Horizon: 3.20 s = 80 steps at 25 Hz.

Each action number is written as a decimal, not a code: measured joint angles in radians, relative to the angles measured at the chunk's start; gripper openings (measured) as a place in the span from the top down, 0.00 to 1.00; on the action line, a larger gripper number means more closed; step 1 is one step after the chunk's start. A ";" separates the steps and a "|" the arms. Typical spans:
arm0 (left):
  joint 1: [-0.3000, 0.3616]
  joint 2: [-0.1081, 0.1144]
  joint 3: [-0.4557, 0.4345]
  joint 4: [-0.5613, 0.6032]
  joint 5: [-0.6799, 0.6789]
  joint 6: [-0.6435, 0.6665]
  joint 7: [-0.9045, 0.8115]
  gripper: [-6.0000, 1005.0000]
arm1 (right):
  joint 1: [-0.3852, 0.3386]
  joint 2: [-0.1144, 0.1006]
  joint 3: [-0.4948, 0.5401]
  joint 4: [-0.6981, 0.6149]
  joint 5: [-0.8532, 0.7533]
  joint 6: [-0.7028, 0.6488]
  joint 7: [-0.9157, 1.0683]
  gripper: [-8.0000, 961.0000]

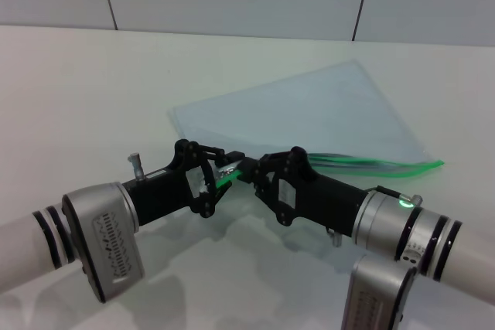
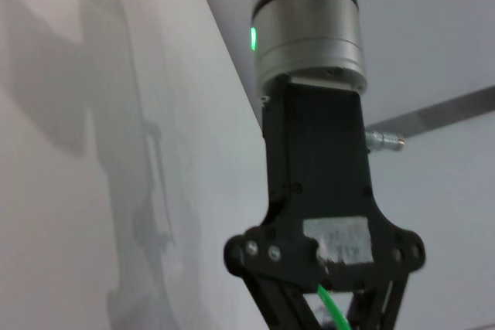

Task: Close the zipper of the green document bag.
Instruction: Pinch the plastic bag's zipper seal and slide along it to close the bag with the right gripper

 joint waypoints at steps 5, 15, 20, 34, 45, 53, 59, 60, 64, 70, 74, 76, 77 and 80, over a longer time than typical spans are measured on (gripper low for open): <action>0.000 0.000 0.000 0.000 0.000 -0.001 0.000 0.94 | -0.013 -0.001 0.024 0.000 0.000 0.000 -0.001 0.91; 0.001 0.000 0.000 0.000 -0.002 0.001 0.005 0.94 | -0.038 -0.004 0.054 -0.005 0.003 0.003 -0.002 0.91; 0.004 0.000 -0.001 0.000 -0.008 0.002 0.008 0.94 | -0.053 -0.005 0.080 -0.006 0.004 0.030 -0.002 0.91; 0.017 0.002 -0.013 0.000 -0.014 0.015 0.017 0.94 | -0.083 -0.006 0.130 -0.015 0.005 0.054 0.007 0.91; 0.026 0.003 -0.014 -0.001 -0.023 0.019 0.020 0.94 | -0.116 -0.008 0.181 -0.044 0.005 0.063 0.008 0.91; 0.028 0.003 -0.014 -0.006 -0.025 0.020 0.020 0.94 | -0.141 -0.011 0.238 -0.077 0.007 0.065 0.009 0.91; 0.028 0.003 -0.015 -0.007 -0.025 0.020 0.020 0.94 | -0.156 -0.011 0.267 -0.124 0.033 0.065 0.037 0.91; 0.028 0.003 -0.015 -0.007 -0.025 0.019 0.020 0.94 | -0.158 -0.011 0.268 -0.130 0.042 0.064 0.042 0.91; 0.028 0.002 -0.015 -0.008 -0.025 0.019 0.019 0.92 | -0.164 -0.011 0.270 -0.156 0.103 0.064 0.048 0.91; 0.031 0.002 -0.015 -0.008 -0.025 0.019 0.018 0.90 | -0.170 -0.011 0.270 -0.191 0.187 0.064 0.049 0.91; 0.036 0.002 -0.015 -0.006 -0.025 0.019 0.019 0.88 | -0.173 -0.012 0.270 -0.209 0.220 0.064 0.050 0.91; 0.037 0.002 -0.015 -0.006 -0.025 0.019 0.019 0.87 | -0.174 -0.012 0.270 -0.217 0.232 0.064 0.050 0.91; 0.037 0.002 -0.015 -0.006 -0.025 0.019 0.019 0.87 | -0.175 -0.012 0.270 -0.220 0.237 0.064 0.050 0.91; 0.037 0.002 -0.015 -0.006 -0.024 0.019 0.020 0.86 | -0.175 -0.012 0.270 -0.233 0.253 0.064 0.050 0.91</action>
